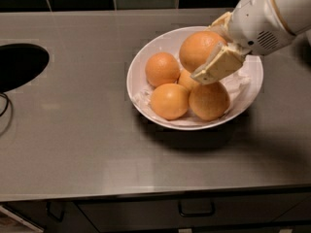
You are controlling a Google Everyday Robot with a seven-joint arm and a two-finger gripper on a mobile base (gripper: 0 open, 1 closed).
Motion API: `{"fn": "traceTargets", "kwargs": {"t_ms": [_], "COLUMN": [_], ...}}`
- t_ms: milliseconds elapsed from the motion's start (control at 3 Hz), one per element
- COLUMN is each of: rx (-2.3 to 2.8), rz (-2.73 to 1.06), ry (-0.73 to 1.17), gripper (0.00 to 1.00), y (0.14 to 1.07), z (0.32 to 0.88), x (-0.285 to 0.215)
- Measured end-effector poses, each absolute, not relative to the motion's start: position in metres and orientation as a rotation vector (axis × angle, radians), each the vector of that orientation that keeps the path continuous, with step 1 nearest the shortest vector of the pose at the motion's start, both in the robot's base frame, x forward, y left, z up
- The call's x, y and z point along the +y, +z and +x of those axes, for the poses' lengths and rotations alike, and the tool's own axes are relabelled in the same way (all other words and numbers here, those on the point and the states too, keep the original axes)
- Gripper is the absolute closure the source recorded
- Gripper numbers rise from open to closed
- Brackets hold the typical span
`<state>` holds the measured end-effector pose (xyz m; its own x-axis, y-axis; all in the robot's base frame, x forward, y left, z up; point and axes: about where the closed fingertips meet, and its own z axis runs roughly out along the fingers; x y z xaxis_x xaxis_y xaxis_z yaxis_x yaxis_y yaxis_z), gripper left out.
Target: Pick orange from white bowl
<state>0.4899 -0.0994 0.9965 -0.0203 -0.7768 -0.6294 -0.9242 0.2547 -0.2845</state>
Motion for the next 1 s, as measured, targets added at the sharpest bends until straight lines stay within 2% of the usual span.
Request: {"fn": "traceTargets", "kwargs": {"t_ms": [1000], "rx": [1.733], "rz": [-1.510], "ry": [0.323], "gripper": [1.00], "y": [1.018], "z": [0.474], "x": [-0.119]}}
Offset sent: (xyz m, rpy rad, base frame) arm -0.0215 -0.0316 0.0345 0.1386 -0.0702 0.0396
